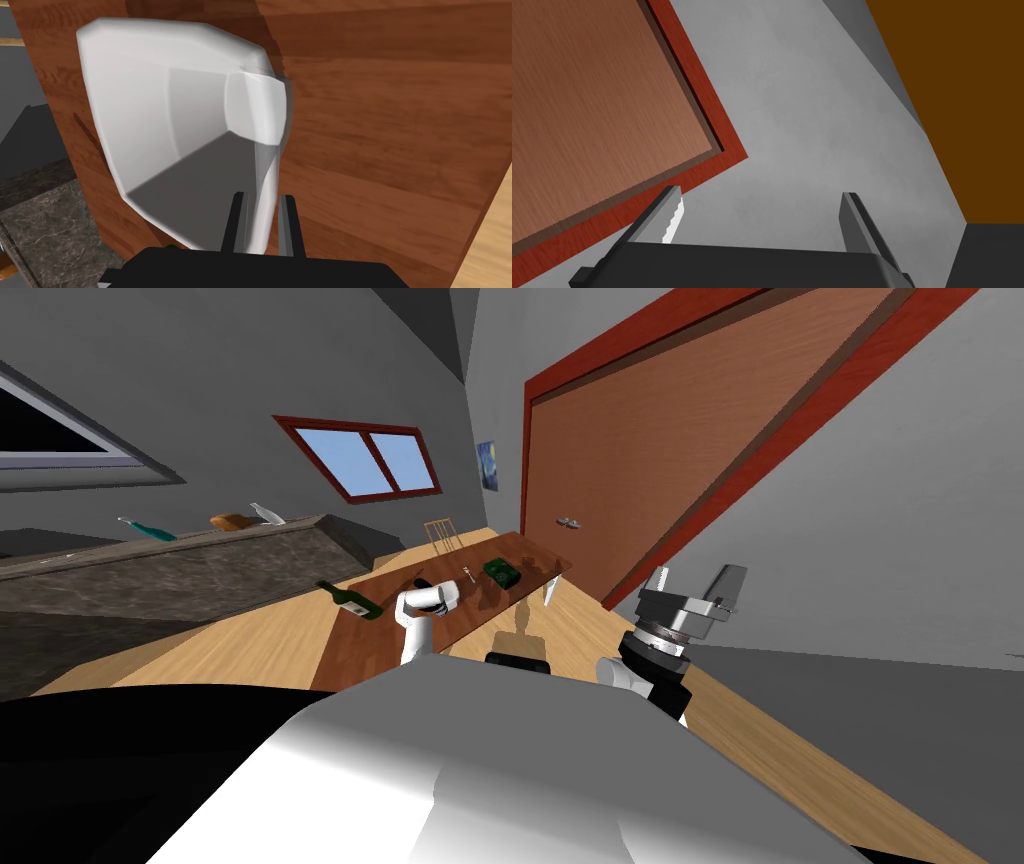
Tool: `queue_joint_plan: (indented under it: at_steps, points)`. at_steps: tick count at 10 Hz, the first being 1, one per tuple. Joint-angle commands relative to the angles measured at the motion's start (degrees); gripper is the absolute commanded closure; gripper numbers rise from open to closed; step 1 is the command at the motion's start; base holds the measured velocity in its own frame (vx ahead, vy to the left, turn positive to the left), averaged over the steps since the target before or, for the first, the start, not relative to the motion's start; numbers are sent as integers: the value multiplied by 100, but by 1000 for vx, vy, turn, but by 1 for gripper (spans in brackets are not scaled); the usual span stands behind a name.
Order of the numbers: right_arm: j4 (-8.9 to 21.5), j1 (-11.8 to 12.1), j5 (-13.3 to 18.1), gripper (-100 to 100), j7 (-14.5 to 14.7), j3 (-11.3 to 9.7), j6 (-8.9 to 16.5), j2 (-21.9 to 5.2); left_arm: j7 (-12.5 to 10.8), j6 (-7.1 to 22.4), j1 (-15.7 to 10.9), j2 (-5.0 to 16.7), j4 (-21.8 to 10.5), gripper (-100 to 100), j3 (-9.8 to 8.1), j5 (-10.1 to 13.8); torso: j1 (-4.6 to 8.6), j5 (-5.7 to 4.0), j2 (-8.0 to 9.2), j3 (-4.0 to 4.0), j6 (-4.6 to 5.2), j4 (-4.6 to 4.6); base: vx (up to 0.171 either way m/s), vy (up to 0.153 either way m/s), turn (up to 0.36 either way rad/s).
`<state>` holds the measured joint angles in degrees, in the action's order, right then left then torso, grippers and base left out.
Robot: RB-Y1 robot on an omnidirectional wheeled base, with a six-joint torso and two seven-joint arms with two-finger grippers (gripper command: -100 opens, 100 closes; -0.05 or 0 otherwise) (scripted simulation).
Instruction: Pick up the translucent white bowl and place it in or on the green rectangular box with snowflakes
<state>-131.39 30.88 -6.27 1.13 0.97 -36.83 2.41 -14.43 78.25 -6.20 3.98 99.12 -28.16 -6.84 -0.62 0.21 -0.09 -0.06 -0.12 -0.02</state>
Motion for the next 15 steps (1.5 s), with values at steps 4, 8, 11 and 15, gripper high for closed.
queue_joint_plan:
  at_steps: [4,8,11,15]
  points:
    - [0,0,0,0,0,-1,0,1,11,50,-469,211,136,100,-21,-106,58,-19,20,16,6,13,-5,-93,-29]
    - [0,-1,0,0,0,-1,0,1,24,232,-901,279,164,100,-50,-220,74,-29,32,26,9,21,-3,-145,-34]
    - [0,0,0,0,0,-2,0,2,42,496,-1351,317,161,100,-83,-347,135,-49,34,33,16,30,11,-218,-47]
    - [0,-1,0,0,0,-2,0,2,68,786,-1844,340,146,100,-118,-474,117,-52,49,44,12,39,0,-160,-38]
